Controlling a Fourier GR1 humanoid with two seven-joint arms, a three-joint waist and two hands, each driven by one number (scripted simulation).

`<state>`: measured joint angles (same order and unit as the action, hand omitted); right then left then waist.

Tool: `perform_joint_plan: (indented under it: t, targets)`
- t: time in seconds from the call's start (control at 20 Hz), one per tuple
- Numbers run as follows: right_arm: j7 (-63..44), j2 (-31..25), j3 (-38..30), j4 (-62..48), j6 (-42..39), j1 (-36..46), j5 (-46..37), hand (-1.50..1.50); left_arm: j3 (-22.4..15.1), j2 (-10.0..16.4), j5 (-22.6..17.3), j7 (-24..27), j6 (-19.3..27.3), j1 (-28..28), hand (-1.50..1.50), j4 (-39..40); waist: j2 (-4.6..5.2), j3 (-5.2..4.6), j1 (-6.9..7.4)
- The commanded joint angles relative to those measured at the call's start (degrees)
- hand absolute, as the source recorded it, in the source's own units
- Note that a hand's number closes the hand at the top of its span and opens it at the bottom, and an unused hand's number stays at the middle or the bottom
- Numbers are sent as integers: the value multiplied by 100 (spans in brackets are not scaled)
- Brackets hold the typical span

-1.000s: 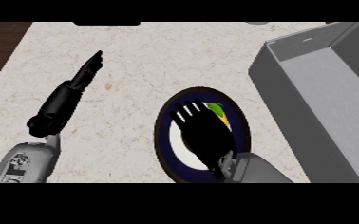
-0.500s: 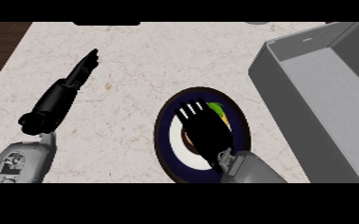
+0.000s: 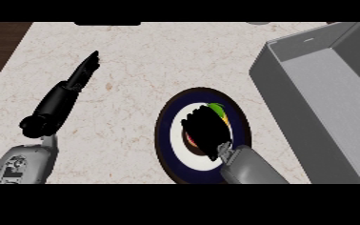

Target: Pick the cupcake from the plate and place it in the cardboard box

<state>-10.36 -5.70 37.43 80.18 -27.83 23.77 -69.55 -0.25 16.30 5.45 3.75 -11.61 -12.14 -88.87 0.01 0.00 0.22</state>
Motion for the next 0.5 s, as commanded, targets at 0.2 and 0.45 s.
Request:
perform_joint_plan:
  t: [0.2, 0.45]
  targets:
    - [486, 416, 299, -556, 1166, 62, -654, 150, 163, 18, -9, -121, -197, -281, 0, 154, 3, 0, -5]
    - [1150, 83, -18, -381, 1747, 185, -731, 150, 71, -192, 166, 136, -81, -76, 0, 257, 3, 0, -13]
